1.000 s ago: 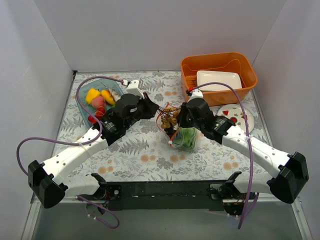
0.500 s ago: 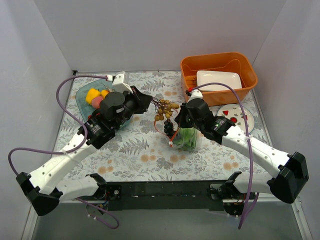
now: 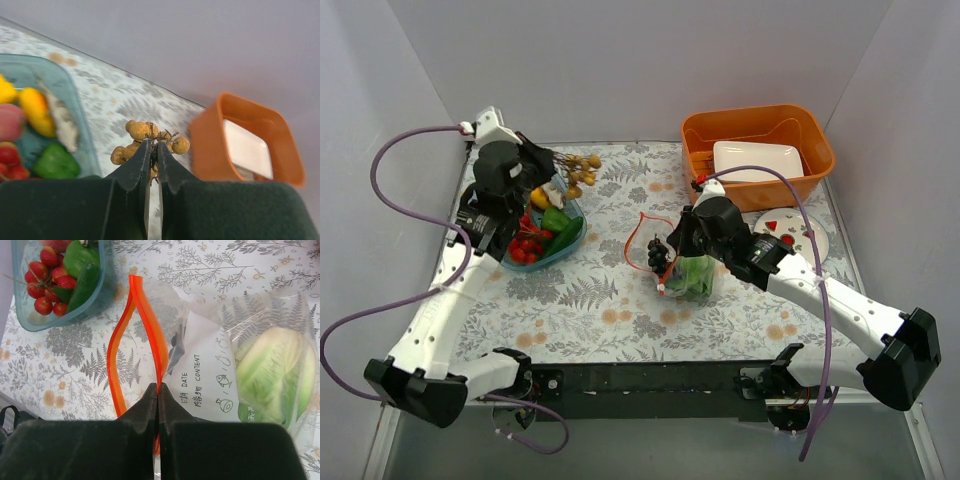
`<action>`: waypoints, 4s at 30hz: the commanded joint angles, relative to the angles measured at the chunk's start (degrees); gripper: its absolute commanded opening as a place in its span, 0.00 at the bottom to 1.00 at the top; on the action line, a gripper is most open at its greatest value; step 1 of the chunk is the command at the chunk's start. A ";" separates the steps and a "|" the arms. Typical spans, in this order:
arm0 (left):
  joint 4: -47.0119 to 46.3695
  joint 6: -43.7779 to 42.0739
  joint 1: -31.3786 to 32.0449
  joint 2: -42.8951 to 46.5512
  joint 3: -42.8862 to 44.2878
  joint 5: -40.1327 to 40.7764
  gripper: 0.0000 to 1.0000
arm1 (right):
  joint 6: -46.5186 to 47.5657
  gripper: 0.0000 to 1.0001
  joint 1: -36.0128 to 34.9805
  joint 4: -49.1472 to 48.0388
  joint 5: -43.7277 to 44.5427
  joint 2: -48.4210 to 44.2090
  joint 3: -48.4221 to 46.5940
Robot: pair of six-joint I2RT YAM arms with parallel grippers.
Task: Open the zip-top bag and remove the fake food
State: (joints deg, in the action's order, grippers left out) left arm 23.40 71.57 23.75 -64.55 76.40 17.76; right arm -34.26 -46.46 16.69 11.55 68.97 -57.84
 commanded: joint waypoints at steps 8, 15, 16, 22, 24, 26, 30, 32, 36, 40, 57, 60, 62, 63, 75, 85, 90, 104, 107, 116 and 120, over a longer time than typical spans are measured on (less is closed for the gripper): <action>-10.82 -1.61 -21.55 -13.92 1.29 -1.35 0.00 | 4.02 0.01 0.14 -2.80 -6.01 -0.42 -1.92; -18.99 -6.35 -23.04 -21.40 1.38 10.18 0.00 | 4.64 0.01 0.05 -4.73 -8.83 1.43 -1.22; -21.79 -7.31 -23.31 -21.84 0.51 10.71 0.00 | 4.73 0.01 0.05 -5.00 -8.91 1.60 -1.13; -28.49 -10.67 -23.57 -25.18 -3.18 11.86 0.00 | 4.99 0.01 -0.04 -5.96 -9.44 2.84 -0.52; -30.07 -10.31 -23.57 -24.48 -7.30 10.29 0.00 | 4.99 0.01 0.05 -6.05 -9.44 2.84 -0.25; -32.18 -9.61 -23.57 -23.60 -11.60 8.00 0.03 | 5.08 0.01 0.05 -6.23 -9.09 2.40 0.10; -32.98 -5.93 -23.40 -20.54 -16.97 5.27 0.07 | 4.91 0.01 -0.04 -5.62 -8.48 1.52 0.28; -33.15 -5.04 -23.13 -18.95 -19.35 4.13 0.15 | 4.73 0.01 0.05 -5.79 -8.30 0.91 0.71; -33.68 -3.54 -22.69 -14.82 -24.88 2.64 0.25 | 4.82 0.01 -0.04 -4.91 -7.42 0.29 0.80; -32.46 -3.02 -22.34 -11.65 -26.91 0.96 0.33 | 4.73 0.01 0.05 -4.30 -6.72 -0.15 0.80; -16.46 1.20 -1.84 5.05 -27.01 -5.64 0.37 | 3.94 0.01 0.05 -2.19 -3.99 0.55 0.63; -15.14 5.32 8.28 5.05 -27.09 -3.61 0.33 | 3.59 0.01 0.05 -1.40 -2.94 0.46 0.45; -15.22 8.05 12.88 4.35 -27.27 -1.95 0.31 | 3.41 0.01 0.05 -1.04 -2.59 0.38 0.36; -15.57 8.67 16.73 3.74 -27.10 -1.42 0.30 | 3.24 0.01 0.05 -0.87 -2.15 0.29 0.62; -19.97 13.24 29.25 -7.33 -27.27 0.34 0.26 | 0.34 0.01 -1.88 -1.13 0.05 0.99 3.61; -18.39 14.73 31.80 -11.30 -30.42 10.53 0.19 | -3.09 0.01 -6.54 -2.89 3.92 2.66 7.92; -20.15 14.47 31.80 -12.70 -31.06 13.61 0.21 | -3.62 0.01 -7.24 -2.80 4.44 3.54 8.19; -21.46 17.37 31.71 -18.76 -30.61 12.65 0.28 | -3.09 0.01 -7.86 -1.66 5.06 4.86 6.17; -21.55 17.73 31.71 -19.56 -30.35 12.30 0.30 | -3.09 0.01 -7.86 -1.66 4.89 5.12 5.99; -23.05 18.78 31.71 -20.26 -31.66 10.63 0.29 | -3.09 0.01 -7.95 -1.57 4.97 4.68 6.16; -23.05 19.31 31.71 -20.70 -32.02 10.72 0.27 | -3.09 0.01 -7.95 -1.48 4.80 4.77 6.08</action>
State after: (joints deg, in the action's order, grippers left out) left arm 1.04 89.86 55.31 -85.32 44.82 28.12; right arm -37.34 -54.08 15.70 15.09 74.00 -49.71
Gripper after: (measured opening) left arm 0.291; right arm 0.031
